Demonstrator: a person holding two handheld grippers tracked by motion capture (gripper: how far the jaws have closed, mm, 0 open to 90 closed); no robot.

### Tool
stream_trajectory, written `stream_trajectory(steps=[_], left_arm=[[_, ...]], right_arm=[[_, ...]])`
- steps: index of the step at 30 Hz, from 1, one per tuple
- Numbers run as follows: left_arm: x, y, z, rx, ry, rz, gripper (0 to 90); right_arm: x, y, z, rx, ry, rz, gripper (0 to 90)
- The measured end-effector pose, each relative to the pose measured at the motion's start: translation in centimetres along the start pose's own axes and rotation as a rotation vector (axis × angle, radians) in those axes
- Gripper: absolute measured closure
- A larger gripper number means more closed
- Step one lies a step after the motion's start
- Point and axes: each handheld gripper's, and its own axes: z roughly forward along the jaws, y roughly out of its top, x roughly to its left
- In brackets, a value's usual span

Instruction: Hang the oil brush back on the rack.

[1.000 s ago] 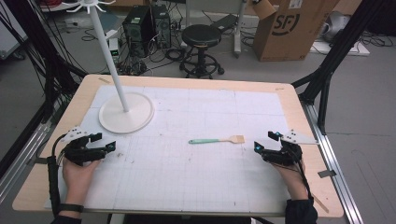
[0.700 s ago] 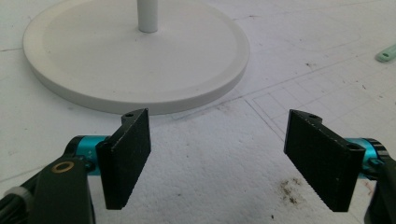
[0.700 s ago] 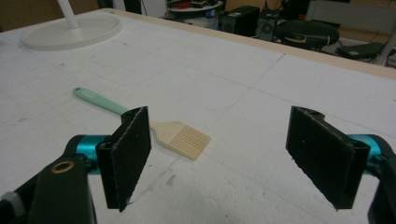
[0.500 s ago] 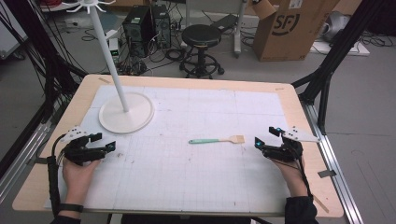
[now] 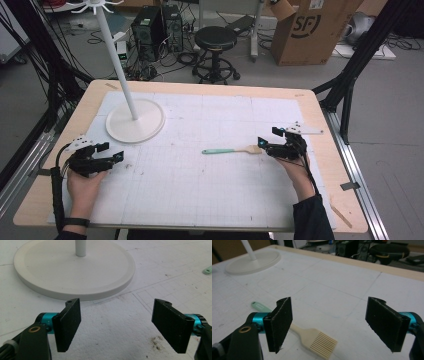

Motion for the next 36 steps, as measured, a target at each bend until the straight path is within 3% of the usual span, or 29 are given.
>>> stream_trajectory(steps=[3, 5, 10, 12, 14, 17, 21, 23, 24, 25, 27, 30, 31, 34, 35, 36], left_arm=[[0.1, 0.0, 0.0, 0.001, 0.0, -0.009, 24.3], [0.2, 0.0, 0.0, 0.001, 0.0, -0.016, 24.3], [0.1, 0.0, 0.0, 0.002, 0.002, -0.013, 24.3], [0.1, 0.0, 0.0, 0.002, 0.002, -0.015, 24.5], [0.1, 0.0, 0.0, 0.0, -0.001, -0.013, 24.3], [0.0, 0.0, 0.0, 0.005, 0.001, -0.003, 24.4], [0.2, 0.0, 0.0, 0.001, -0.003, -0.015, 24.5], [0.2, 0.0, 0.0, 0.002, -0.004, -0.014, 24.4], [0.1, 0.0, 0.0, 0.002, -0.002, -0.01, 24.4], [0.1, 0.0, 0.0, 0.004, 0.0, -0.006, 24.4], [0.1, 0.0, 0.0, 0.005, 0.002, -0.005, 24.4], [0.0, 0.0, 0.0, 0.004, 0.0, -0.001, 24.3], [0.0, 0.0, 0.0, 0.002, 0.001, 0.0, 24.3], [0.0, 0.0, 0.0, 0.004, 0.0, 0.005, 24.2], [0.0, 0.0, 0.0, 0.003, 0.0, 0.003, 24.2], [0.0, 0.0, 0.0, 0.002, -0.001, 0.003, 24.1]], right_arm=[[0.3, 0.3, 0.9, 0.005, 0.022, -0.001, 21.6], [0.4, 0.7, 2.1, 0.006, 0.05, 0.032, 21.6], [0.9, 1.5, 3.9, 0.049, 0.059, 0.001, 22.3], [0.4, 2.2, 4.7, 0.012, 0.028, 0.068, 23.5], [0.2, 2.4, 4.9, 0.01, 0.028, 0.088, 23.5], [0.3, 2.8, 5.2, -0.01, 0.028, 0.088, 23.5], [0.3, 2.7, 5.6, 0.011, 0.027, 0.048, 23.8], [0.3, 2.5, 5.7, 0.029, 0.066, 0.06, 23.8], [0.7, 2.4, 5.9, 0.081, 0.101, -0.012, 23.8], [0.7, 2.4, 5.9, 0.081, 0.101, -0.012, 23.8], [1.1, 2.3, 6.0, 0.122, 0.127, -0.071, 24.0], [1.7, 2.0, 6.8, 0.189, 0.22, -0.135, 25.2], [1.7, 2.0, 6.8, 0.189, 0.22, -0.135, 25.2], [2.5, 1.6, 7.5, 0.281, 0.247, -0.222, 29.8], [2.5, 1.6, 7.5, 0.281, 0.247, -0.222, 29.8], [2.6, 1.6, 7.4, 0.315, 0.255, -0.243, 35.2]])
